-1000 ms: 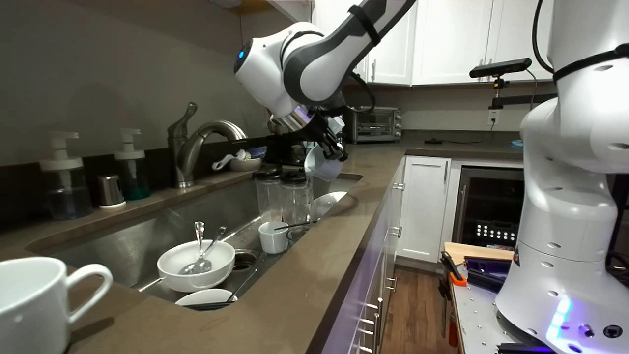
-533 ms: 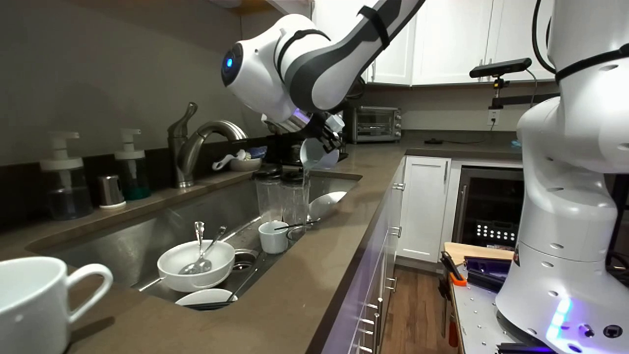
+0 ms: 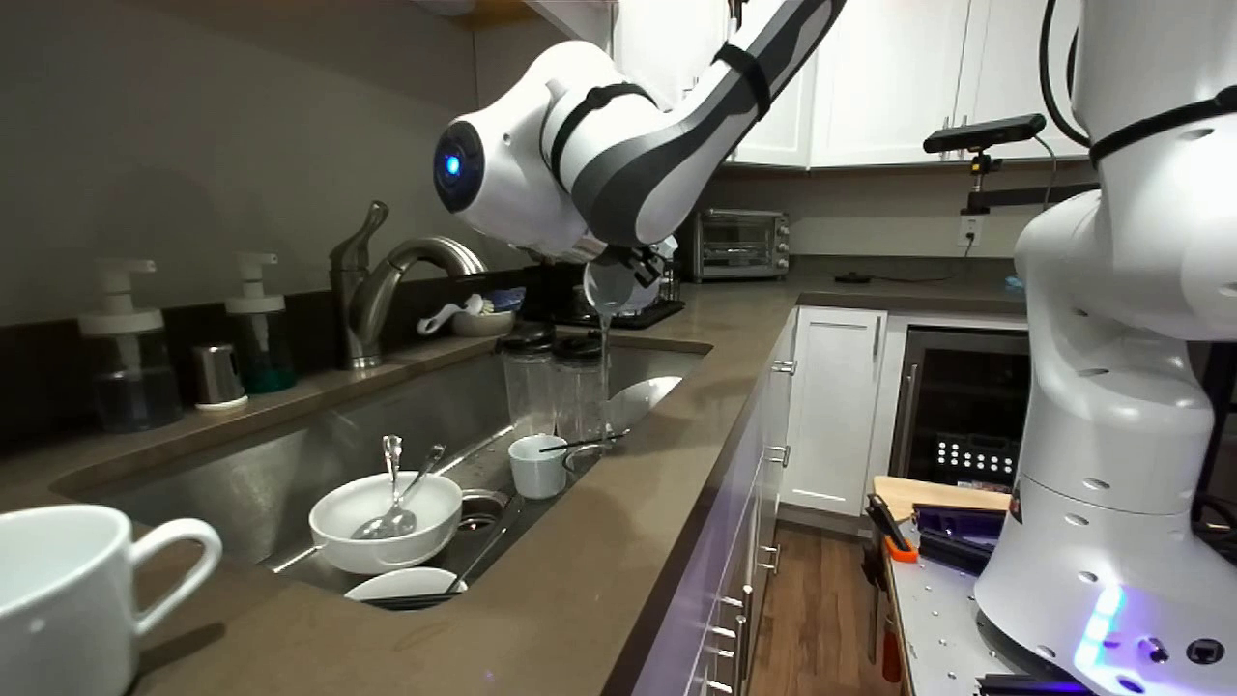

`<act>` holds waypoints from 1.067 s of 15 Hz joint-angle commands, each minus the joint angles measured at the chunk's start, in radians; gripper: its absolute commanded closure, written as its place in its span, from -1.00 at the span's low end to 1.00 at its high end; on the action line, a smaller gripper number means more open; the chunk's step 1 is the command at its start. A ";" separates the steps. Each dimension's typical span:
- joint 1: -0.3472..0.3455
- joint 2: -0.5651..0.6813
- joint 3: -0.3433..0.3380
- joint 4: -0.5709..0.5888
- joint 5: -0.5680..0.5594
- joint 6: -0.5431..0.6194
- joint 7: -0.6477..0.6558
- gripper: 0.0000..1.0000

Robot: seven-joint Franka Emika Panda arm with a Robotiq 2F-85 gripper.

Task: Pour the water in the white cup on the right into the sink then place it on the left

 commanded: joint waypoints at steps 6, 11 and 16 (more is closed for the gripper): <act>0.092 0.053 0.090 -0.052 -0.050 -0.200 0.056 0.92; 0.123 0.087 0.122 -0.059 -0.040 -0.222 0.060 0.69; 0.125 0.094 0.122 -0.059 -0.044 -0.228 0.061 0.69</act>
